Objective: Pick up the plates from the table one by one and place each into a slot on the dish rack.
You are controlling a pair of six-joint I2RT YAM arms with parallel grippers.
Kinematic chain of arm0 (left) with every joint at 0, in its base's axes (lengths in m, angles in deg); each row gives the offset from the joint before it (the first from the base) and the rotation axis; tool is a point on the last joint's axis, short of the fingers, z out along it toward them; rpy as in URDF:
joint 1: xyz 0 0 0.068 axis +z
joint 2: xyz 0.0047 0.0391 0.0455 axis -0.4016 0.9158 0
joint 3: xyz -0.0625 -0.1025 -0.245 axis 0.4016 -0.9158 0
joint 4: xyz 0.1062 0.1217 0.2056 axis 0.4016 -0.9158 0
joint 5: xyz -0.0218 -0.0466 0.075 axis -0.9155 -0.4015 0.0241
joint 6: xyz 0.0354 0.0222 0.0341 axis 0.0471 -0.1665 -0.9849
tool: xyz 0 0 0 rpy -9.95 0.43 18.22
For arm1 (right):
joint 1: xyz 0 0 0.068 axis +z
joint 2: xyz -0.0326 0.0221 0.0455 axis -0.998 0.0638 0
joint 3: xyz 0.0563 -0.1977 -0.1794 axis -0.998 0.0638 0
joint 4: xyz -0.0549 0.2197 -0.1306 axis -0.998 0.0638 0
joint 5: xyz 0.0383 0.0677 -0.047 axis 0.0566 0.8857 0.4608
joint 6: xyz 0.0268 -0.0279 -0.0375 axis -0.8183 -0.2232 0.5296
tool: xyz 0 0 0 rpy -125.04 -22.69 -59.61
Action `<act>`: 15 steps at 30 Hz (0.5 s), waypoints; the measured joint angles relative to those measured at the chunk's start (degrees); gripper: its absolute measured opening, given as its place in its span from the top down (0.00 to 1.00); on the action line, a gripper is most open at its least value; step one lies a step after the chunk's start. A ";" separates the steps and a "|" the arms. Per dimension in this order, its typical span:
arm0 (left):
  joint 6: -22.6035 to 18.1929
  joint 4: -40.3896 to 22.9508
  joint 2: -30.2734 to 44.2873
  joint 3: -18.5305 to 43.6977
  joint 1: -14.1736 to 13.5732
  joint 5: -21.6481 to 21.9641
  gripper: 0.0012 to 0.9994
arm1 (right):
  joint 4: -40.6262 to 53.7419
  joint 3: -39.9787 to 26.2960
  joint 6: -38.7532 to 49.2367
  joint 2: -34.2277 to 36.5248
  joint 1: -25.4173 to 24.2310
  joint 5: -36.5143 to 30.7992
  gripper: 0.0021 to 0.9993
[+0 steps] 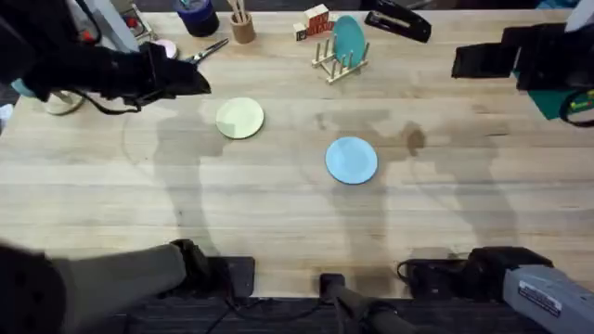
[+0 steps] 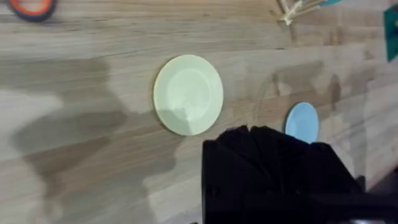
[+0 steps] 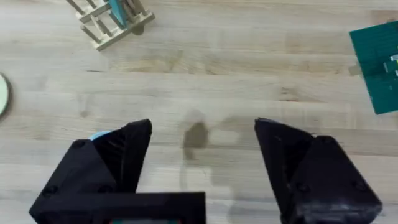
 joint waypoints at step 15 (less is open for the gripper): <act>-9.82 3.84 18.81 0.02 0.81 -8.88 0.96 | 0.00 0.00 0.00 -0.02 0.00 0.00 0.00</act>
